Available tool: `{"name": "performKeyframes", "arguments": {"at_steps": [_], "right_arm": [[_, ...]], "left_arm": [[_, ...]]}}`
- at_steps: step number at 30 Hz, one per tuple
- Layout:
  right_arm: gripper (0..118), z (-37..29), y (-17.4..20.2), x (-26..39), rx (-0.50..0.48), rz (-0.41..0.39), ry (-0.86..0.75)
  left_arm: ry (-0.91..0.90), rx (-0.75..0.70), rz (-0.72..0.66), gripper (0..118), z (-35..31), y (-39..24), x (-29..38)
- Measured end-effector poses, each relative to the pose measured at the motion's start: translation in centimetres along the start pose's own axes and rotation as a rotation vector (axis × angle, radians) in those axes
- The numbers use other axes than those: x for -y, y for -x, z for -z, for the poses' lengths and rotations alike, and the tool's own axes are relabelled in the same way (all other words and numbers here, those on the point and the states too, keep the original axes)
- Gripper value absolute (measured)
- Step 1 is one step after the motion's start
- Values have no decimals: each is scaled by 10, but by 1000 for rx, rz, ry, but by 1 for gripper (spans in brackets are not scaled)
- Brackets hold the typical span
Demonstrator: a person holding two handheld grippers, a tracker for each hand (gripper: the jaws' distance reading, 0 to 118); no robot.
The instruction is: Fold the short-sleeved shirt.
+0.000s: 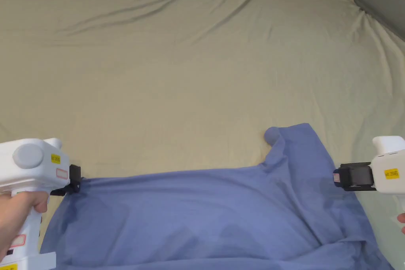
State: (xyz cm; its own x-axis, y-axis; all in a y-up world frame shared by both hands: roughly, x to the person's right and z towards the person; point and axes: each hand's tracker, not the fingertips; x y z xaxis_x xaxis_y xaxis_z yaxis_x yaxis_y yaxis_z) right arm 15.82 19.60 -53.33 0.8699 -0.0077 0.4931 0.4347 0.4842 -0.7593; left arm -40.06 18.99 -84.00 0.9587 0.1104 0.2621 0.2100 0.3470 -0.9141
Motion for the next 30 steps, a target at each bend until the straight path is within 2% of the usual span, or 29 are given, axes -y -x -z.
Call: {"name": "performKeyframes", "arguments": {"at_steps": [3, 6, 8, 9, 10, 11, 13, 18, 22, 30], "right_arm": [[109, 26, 10, -19, 41, -46, 14], [105, 50, 16, -33, 24, -70, 60], [73, 49, 26, -30, 37, -114, 106], [40, 51, 29, -26, 47, -152, 124], [0, 51, 31, -22, 73, -186, 123], [0, 48, 28, -14, 84, -200, 93], [0, 37, 19, -12, 7, -112, 71], [0, 10, 0, -19, -35, -16, -3], [0, -12, -4, -20, -39, -31, -33], [0, -78, -14, 8, -97, 2, -127]], "left_arm": [[-1, 2, -18, 3, -3, -2, 1], [13, 12, -43, 3, 0, 0, -2], [14, 6, -37, 3, 2, -2, 0], [19, 5, -36, 3, 3, -1, 0], [21, 2, -36, 3, 3, -1, 1], [23, 3, -36, 3, 3, 0, 1], [26, 9, -39, 3, 1, 2, 3], [-3, 21, -52, 3, -15, 6, 5], [-30, 37, -48, 3, -36, 9, 10], [-99, 102, -70, 3, -101, 34, 55]]}}
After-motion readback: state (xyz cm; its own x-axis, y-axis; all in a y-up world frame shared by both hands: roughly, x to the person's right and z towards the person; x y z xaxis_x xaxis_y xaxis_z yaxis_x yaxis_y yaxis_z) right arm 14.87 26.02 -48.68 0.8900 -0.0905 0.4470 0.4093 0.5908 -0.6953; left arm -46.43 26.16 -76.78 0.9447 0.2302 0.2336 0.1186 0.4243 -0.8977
